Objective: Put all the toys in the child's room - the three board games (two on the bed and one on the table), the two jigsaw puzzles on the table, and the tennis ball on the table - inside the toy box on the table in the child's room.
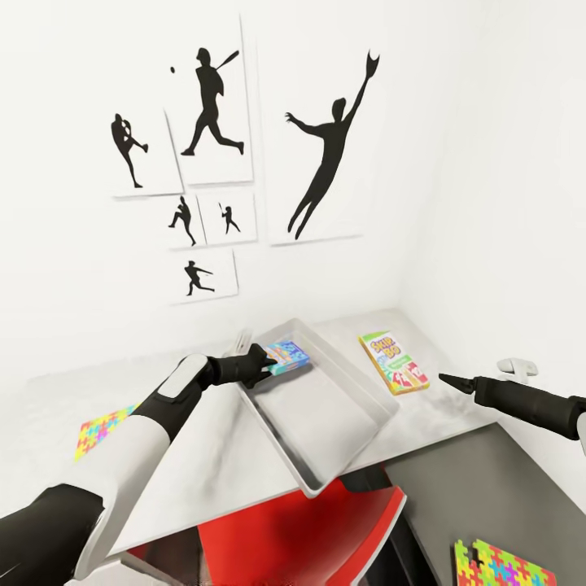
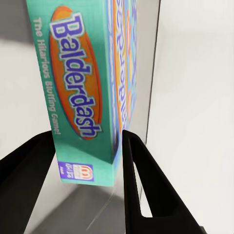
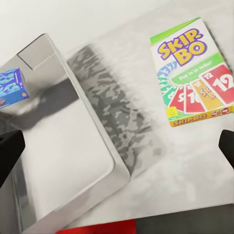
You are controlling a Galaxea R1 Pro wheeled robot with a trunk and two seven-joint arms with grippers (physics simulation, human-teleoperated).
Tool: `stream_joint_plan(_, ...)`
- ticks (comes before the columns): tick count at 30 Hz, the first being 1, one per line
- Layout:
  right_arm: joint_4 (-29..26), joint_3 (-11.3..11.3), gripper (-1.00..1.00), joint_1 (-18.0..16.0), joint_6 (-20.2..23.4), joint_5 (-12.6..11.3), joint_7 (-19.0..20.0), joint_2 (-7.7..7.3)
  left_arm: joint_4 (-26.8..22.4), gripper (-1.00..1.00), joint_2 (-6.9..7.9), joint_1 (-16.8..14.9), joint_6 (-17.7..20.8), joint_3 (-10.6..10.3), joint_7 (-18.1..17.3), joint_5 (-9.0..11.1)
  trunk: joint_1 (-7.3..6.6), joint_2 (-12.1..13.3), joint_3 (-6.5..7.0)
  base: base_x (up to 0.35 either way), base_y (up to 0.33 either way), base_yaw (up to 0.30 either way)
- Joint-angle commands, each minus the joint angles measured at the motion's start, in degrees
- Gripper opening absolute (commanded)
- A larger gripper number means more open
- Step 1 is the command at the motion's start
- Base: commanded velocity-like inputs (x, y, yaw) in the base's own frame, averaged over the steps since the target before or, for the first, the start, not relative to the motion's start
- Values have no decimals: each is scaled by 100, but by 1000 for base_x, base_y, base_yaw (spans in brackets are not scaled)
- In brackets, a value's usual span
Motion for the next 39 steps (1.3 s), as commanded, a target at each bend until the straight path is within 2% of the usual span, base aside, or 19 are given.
stream_joint_plan(1,-1,-7,100,-7,28,31,47,0,-8,-100,6,-7,1,-4,54,66,3,-13,-21,0,0,0)
stream_joint_plan(12,-3,-7,100,0,28,31,51,0,-74,-100,25,-172,-1,8,53,69,3,-13,-116,0,0,0)
stream_joint_plan(39,-7,-16,100,2,28,23,52,0,-81,-100,37,-303,-11,12,62,69,3,-13,-170,0,0,0)
